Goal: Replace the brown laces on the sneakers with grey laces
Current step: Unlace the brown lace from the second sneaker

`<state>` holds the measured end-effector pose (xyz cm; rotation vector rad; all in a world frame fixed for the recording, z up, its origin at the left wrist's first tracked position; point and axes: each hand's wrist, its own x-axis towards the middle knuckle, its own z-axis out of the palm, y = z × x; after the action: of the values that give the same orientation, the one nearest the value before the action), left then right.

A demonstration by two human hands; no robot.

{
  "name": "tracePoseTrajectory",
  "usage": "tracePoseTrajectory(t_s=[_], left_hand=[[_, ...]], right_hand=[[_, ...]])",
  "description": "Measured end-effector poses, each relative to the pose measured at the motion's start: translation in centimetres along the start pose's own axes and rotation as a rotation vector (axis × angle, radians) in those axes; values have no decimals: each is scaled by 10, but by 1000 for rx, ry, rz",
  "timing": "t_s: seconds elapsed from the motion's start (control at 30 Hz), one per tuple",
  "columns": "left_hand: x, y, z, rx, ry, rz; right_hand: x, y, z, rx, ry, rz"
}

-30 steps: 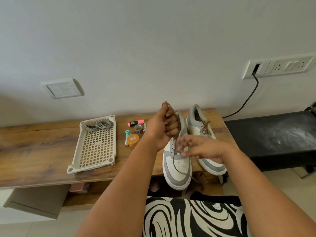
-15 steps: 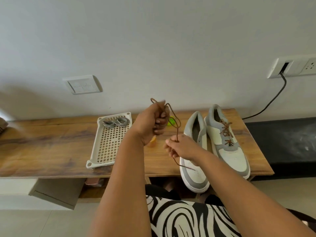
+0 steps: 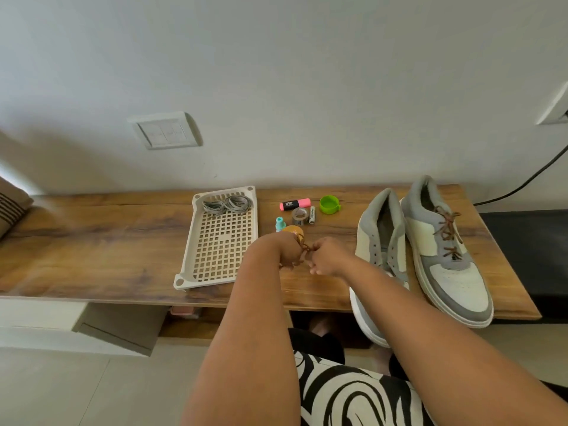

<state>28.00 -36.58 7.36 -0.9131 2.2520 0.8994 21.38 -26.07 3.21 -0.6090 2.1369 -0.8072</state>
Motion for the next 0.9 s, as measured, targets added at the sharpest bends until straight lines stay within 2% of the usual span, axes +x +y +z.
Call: tracePoseTrajectory(t_s=[0.1, 0.23, 0.33, 0.43, 0.53, 0.6, 0.67, 0.77, 0.9], left_hand=[[5, -5, -1, 28, 23, -45], [12, -10, -2, 39, -13, -124], [12, -8, -2, 27, 27, -141], [2, 7, 0, 139, 152, -82], [-10, 31, 9, 136, 330, 12], [-20, 56, 19, 93, 459, 145], [-31, 85, 32, 32, 511, 284], [-40, 130, 64, -120, 461, 444], [-24, 167, 108, -262, 379, 507]], right_hand=[[0, 3, 6, -278, -19, -35], [-5, 3, 6, -458, 4, -111], [-10, 7, 5, -461, -9, -174], [-23, 11, -5, -386, 13, -253], [-46, 16, -31, -230, 230, -345], [-67, 27, -61, -163, 397, -396], [-87, 44, -95, -137, 509, -362], [-110, 83, -140, -3, 597, -173], [-116, 134, -164, 82, 652, 59]])
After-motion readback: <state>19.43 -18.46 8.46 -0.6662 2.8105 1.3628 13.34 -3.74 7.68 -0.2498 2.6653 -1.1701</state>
